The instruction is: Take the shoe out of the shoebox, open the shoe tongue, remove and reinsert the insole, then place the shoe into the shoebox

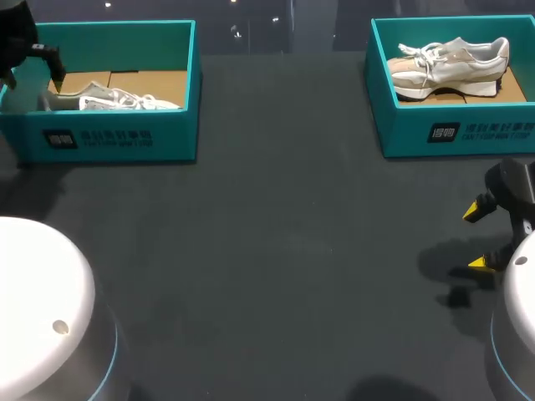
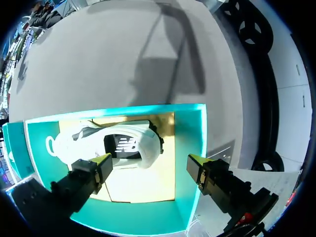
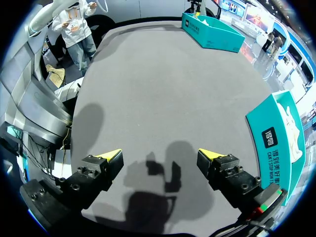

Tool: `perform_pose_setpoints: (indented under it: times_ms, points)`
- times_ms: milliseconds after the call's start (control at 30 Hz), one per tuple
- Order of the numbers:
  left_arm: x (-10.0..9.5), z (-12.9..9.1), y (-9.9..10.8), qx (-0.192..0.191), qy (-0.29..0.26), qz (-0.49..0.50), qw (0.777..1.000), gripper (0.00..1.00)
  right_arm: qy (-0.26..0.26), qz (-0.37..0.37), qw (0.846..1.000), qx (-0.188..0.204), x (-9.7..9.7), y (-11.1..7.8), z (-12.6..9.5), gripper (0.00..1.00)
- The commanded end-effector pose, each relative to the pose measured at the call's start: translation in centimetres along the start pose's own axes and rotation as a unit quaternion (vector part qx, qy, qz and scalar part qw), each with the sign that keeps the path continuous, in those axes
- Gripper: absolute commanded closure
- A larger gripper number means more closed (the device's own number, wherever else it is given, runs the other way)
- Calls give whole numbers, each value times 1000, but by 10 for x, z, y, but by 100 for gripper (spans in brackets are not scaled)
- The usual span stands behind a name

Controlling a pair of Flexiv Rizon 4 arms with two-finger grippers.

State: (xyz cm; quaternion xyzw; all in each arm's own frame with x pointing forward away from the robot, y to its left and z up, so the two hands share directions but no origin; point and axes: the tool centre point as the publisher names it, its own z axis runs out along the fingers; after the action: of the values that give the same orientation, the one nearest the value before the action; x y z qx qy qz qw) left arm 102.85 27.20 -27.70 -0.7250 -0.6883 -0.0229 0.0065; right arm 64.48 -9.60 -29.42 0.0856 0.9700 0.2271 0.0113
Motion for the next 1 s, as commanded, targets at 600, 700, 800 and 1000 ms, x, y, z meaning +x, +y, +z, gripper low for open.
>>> perform_pose_setpoints:
  times_ms: [600, 700, 800, 1000]
  points:
    - [20, -103, -48, -10, -3, 15, 1000, 0, -1, 1, 1000, 1, 2, 0, 0, 0]
    - [20, -103, -48, -10, -3, 15, 1000, 0, -1, 1, 1000, 1, 2, 0, 0, 0]
    - [20, -103, -48, -10, -3, 15, 1000, 0, -1, 1, 1000, 1, 2, 0, 0, 0]
    - [20, -103, -48, -10, -3, 15, 1000, 0, -1, 1, 1000, 1, 2, 0, 0, 0]
